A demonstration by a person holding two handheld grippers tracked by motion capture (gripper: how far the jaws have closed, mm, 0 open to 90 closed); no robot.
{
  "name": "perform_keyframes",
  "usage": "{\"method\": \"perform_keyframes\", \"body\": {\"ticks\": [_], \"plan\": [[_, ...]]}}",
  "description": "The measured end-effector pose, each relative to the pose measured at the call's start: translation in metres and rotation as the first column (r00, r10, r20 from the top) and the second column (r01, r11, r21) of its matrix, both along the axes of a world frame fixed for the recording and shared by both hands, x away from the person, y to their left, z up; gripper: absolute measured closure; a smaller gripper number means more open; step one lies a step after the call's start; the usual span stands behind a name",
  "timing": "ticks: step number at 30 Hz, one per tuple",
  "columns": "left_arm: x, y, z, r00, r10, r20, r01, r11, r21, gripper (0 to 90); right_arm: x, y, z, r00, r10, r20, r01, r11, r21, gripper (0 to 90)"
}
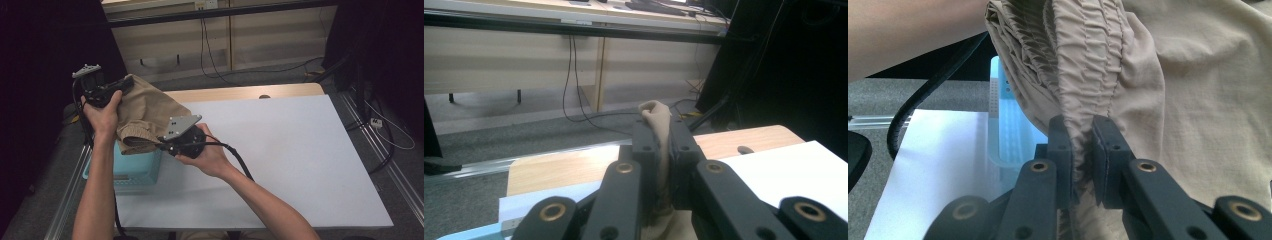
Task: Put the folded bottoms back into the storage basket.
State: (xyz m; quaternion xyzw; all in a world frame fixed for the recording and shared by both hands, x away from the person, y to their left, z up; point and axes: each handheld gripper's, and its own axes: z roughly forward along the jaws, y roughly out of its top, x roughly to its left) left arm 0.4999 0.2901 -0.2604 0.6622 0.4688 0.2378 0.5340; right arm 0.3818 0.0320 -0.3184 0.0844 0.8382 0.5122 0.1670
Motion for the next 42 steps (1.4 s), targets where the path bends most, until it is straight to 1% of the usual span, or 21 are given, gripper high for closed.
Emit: {"method": "perform_keyframes", "body": {"ticks": [7,9,11,13,15,19,22,23,25,29,30,34,40,42], "plan": [[-0.003,0.011,0.005,0.9998,0.020,0.010,-0.020,0.9998,-0.004,85.6,0.002,0.012,0.003,0.9999,0.011,0.004,-0.011,1.000,0.001,80.4],[-0.004,0.015,0.007,0.9994,0.033,0.013,-0.033,0.9994,-0.011,85.6,0.002,0.015,0.005,0.9999,0.011,0.010,-0.011,1.000,-0.002,80.4],[-0.004,0.020,0.008,0.9988,0.048,0.015,-0.047,0.9986,-0.024,85.6,0.002,0.019,0.007,0.9996,0.002,0.029,-0.002,1.000,-0.008,80.5],[-0.003,0.025,0.008,0.9979,0.064,0.013,-0.063,0.9975,-0.032,85.6,0.002,0.024,0.008,0.9995,0.007,0.032,-0.007,1.000,-0.012,80.4],[-0.004,0.030,0.009,0.9977,0.066,0.012,-0.066,0.9972,-0.036,85.6,0.003,0.028,0.010,0.9994,0.010,0.033,-0.009,1.000,-0.014,80.5],[-0.004,0.039,0.009,0.9972,0.073,0.013,-0.072,0.9966,-0.040,85.6,0.006,0.035,0.011,0.9994,0.018,0.029,-0.018,1.000,-0.010,80.5],[-0.001,0.044,0.009,0.9958,0.092,0.006,-0.091,0.9948,-0.044,85.6,0.009,0.041,0.009,0.9996,0.022,0.019,-0.022,1.000,-0.003,80.5],[-0.001,0.046,0.008,0.9963,0.086,0.003,-0.086,0.9951,-0.048,85.6,0.010,0.043,0.009,0.9996,0.022,0.019,-0.021,1.000,-0.006,80.6],[0.001,0.048,0.008,0.9955,0.094,0.003,-0.094,0.9945,-0.045,85.6,0.012,0.047,0.009,0.9997,0.022,0.015,-0.022,1.000,-0.004,80.6],[0.001,0.056,0.008,0.9950,0.099,0.008,-0.099,0.9939,-0.048,85.6,0.015,0.054,0.010,0.9997,0.022,0.009,-0.022,1.000,0.001,80.6],[0.001,0.059,0.007,0.9951,0.099,0.010,-0.098,0.9942,-0.042,85.6,0.016,0.056,0.010,0.9997,0.023,0.007,-0.023,1.000,0.002,80.6],[0.001,0.069,0.004,0.9946,0.104,0.011,-0.103,0.9938,-0.040,85.6,0.017,0.066,0.007,0.9994,0.035,0.000,-0.035,0.999,0.001,80.6],[0.002,0.085,-0.009,0.9928,0.120,-0.003,-0.120,0.9914,-0.053,85.6,0.019,0.081,0.001,0.9989,0.044,-0.015,-0.044,0.999,-0.011,80.7],[0.003,0.089,-0.013,0.9925,0.122,-0.007,-0.122,0.9913,-0.048,85.6,0.020,0.085,-0.002,0.9986,0.048,-0.023,-0.048,0.999,-0.014,80.7]]}}
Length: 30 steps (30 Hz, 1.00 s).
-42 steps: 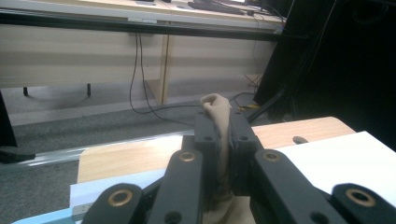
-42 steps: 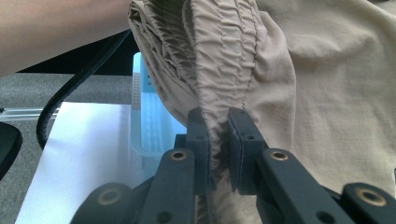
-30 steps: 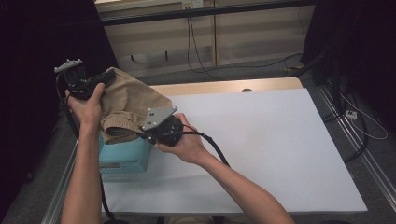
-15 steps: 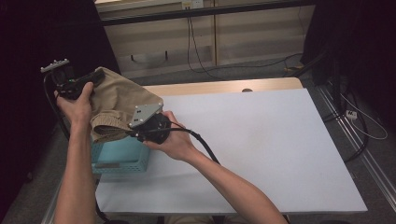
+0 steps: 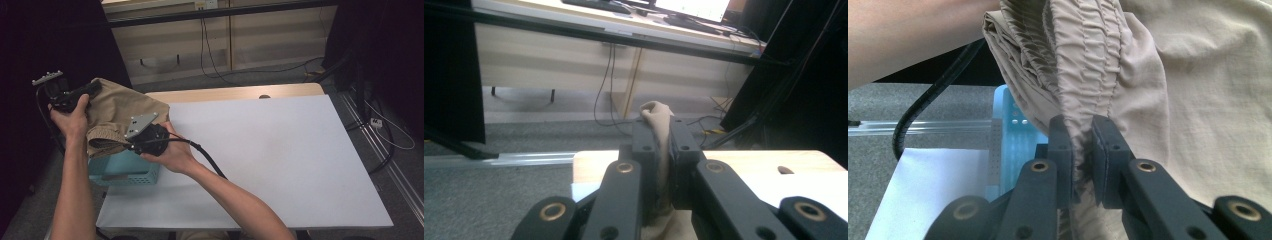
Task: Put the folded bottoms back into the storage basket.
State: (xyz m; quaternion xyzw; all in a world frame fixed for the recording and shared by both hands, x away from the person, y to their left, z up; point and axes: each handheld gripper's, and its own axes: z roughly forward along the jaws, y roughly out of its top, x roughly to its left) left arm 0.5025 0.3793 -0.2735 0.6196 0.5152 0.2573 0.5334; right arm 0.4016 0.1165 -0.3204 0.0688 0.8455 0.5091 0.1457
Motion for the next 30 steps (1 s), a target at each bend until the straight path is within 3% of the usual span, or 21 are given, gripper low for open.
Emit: {"method": "perform_keyframes", "body": {"ticks": [6,10,18,30], "plan": [[0.002,0.010,-0.009,0.9999,0.004,-0.016,-0.004,1.0000,0.005,85.6,0.001,0.011,-0.009,0.9997,0.002,-0.023,-0.002,1.000,0.002,80.6],[0.005,0.020,-0.018,0.9986,0.010,-0.052,-0.009,0.9999,0.005,85.6,0.001,0.018,-0.016,0.9993,0.004,-0.037,-0.004,1.000,-0.011,80.6],[0.006,0.032,-0.035,0.9976,0.007,-0.068,-0.007,1.0000,-0.005,85.5,0.001,0.028,-0.027,0.9989,-0.001,-0.047,0.000,1.000,-0.026,80.5],[0.001,0.049,-0.045,0.9964,0.026,-0.081,-0.027,0.9996,-0.007,85.5,-0.001,0.045,-0.033,0.9984,0.008,-0.055,-0.010,0.999,-0.047,80.4]]}}
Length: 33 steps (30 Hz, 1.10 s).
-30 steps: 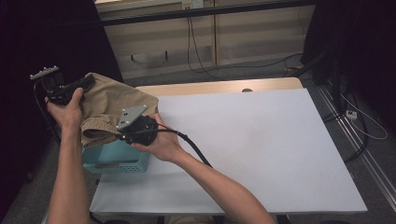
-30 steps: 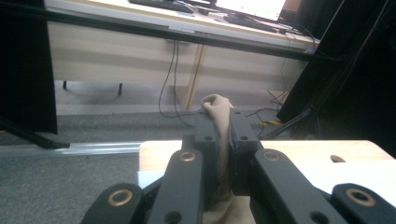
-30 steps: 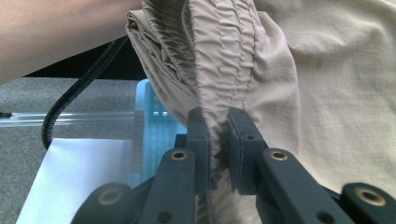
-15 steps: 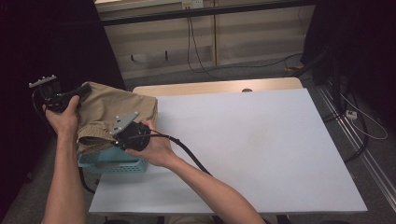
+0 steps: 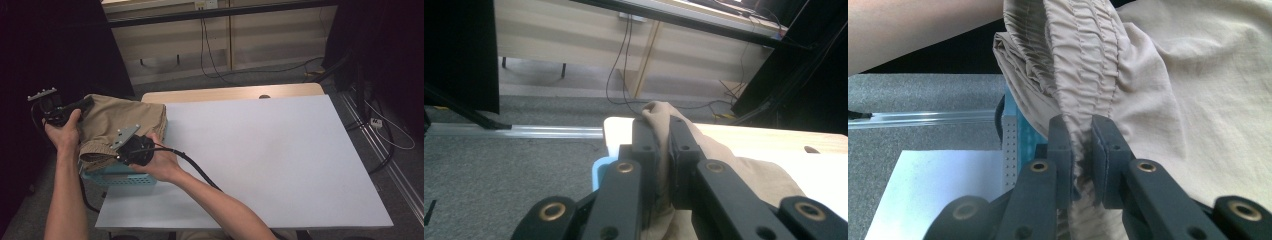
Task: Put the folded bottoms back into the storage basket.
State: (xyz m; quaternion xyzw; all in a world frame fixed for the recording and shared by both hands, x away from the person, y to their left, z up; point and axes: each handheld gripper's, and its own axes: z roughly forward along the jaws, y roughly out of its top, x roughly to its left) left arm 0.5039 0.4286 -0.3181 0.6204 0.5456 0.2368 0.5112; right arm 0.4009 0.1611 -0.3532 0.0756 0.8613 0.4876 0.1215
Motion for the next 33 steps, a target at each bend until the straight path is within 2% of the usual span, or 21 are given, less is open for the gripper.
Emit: {"method": "perform_keyframes", "body": {"ticks": [4,7,11,13,14,17,21,22,24,33], "plan": [[-0.002,0.005,-0.005,0.9999,0.006,-0.009,-0.006,0.9999,0.008,85.5,0.000,0.003,-0.002,1.0000,0.007,-0.006,-0.007,1.000,-0.003,80.4],[-0.001,0.007,-0.010,0.9998,0.006,-0.021,-0.006,1.0000,-0.002,85.6,0.001,0.005,-0.005,0.9999,0.004,-0.013,-0.004,1.000,-0.002,80.5],[0.003,0.003,-0.021,0.9993,-0.017,-0.032,0.018,0.9998,0.003,85.6,0.002,0.006,-0.009,0.9998,0.000,-0.019,-0.001,1.000,-0.018,80.7],[0.006,0.000,-0.026,0.9993,-0.018,-0.032,0.017,0.9997,-0.015,85.6,0.004,0.005,-0.011,0.9996,-0.004,-0.027,0.004,1.000,-0.022,80.7],[0.008,-0.001,-0.028,0.9992,-0.024,-0.033,0.023,0.9994,-0.025,85.6,0.005,0.005,-0.011,0.9996,-0.006,-0.026,0.005,1.000,-0.026,80.7],[0.013,-0.006,-0.029,0.9990,-0.034,-0.030,0.033,0.9993,-0.019,85.6,0.007,0.005,-0.013,0.9996,-0.015,-0.025,0.014,0.999,-0.034,80.7],[0.019,-0.011,-0.028,0.9985,-0.036,-0.041,0.037,0.9990,0.024,85.4,0.011,0.005,-0.015,0.9987,-0.036,-0.037,0.035,0.999,-0.026,80.5],[0.021,-0.012,-0.029,0.9978,-0.041,-0.052,0.043,0.9979,0.048,85.2,0.012,0.005,-0.016,0.9983,-0.038,-0.044,0.036,0.999,-0.025,80.5],[0.023,-0.012,-0.030,0.9970,-0.035,-0.069,0.040,0.9969,0.068,85.2,0.014,0.005,-0.017,0.9980,-0.039,-0.050,0.038,0.999,-0.027,80.3],[0.026,-0.006,-0.040,0.9937,-0.036,-0.106,0.043,0.9966,0.070,85.1,0.016,0.010,-0.025,0.9970,-0.035,-0.069,0.032,0.998,-0.048,79.2]]}}
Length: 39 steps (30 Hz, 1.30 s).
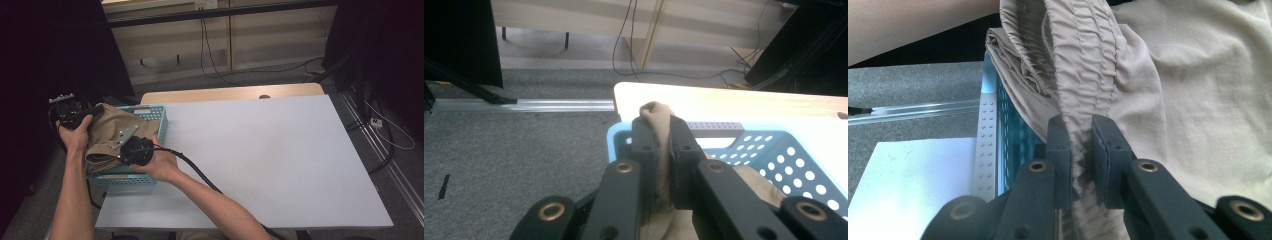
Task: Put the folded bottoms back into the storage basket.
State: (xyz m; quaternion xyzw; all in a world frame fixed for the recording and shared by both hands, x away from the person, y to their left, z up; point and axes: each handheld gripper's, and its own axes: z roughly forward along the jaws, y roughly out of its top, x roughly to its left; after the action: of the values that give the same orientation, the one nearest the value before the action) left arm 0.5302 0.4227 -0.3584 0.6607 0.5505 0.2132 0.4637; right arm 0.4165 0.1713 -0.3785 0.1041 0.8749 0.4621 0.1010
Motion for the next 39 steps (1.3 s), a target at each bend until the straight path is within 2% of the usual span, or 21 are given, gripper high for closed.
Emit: {"method": "perform_keyframes", "body": {"ticks": [5,9,15,21,25,27,29,30,36,39], "plan": [[0.001,-0.002,-0.002,0.9999,-0.012,-0.008,0.012,0.9999,0.001,85.1,0.003,0.003,-0.004,0.9998,0.001,-0.021,-0.001,1.000,-0.010,78.4],[0.001,-0.005,-0.003,0.9997,-0.023,-0.005,0.023,0.9997,0.002,85.1,0.002,0.006,-0.007,0.9999,0.008,-0.012,-0.008,1.000,-0.028,79.1],[0.003,-0.007,-0.005,0.9993,-0.038,-0.001,0.038,0.9993,0.003,85.2,0.003,0.005,-0.008,0.9998,0.005,-0.020,-0.006,1.000,-0.026,78.5],[0.006,-0.009,-0.008,0.9996,-0.028,-0.006,0.028,0.9996,0.005,85.2,0.003,0.003,-0.008,0.9992,0.015,-0.038,-0.016,1.000,-0.021,69.1],[0.007,-0.014,-0.013,0.9996,-0.022,-0.020,0.023,0.9985,0.049,85.1,0.005,-0.002,-0.007,0.9993,0.011,-0.037,-0.012,1.000,-0.019,66.0],[0.007,-0.014,-0.015,0.9997,-0.006,-0.025,0.007,0.9992,0.039,84.8,0.006,-0.005,-0.007,0.9992,0.001,-0.040,-0.002,1.000,-0.017,62.4],[0.008,-0.015,-0.017,0.9995,0.008,-0.032,-0.006,0.9984,0.057,84.3,0.007,-0.008,-0.008,0.9990,-0.005,-0.045,0.004,1.000,-0.014,61.8],[0.008,-0.016,-0.018,0.9991,0.007,-0.042,-0.004,0.9968,0.080,83.9,0.008,-0.010,-0.008,0.9990,-0.009,-0.044,0.009,1.000,-0.015,61.2],[0.015,-0.028,-0.025,0.9971,-0.007,-0.076,0.018,0.9889,0.147,83.8,0.009,-0.017,-0.007,0.9986,-0.023,-0.048,0.023,1.000,0.001,60.2],[0.019,-0.033,-0.026,0.9953,-0.024,-0.094,0.039,0.9858,0.164,83.5,0.009,-0.020,-0.005,0.9986,-0.025,-0.046,0.025,1.000,0.006,60.1]]}}
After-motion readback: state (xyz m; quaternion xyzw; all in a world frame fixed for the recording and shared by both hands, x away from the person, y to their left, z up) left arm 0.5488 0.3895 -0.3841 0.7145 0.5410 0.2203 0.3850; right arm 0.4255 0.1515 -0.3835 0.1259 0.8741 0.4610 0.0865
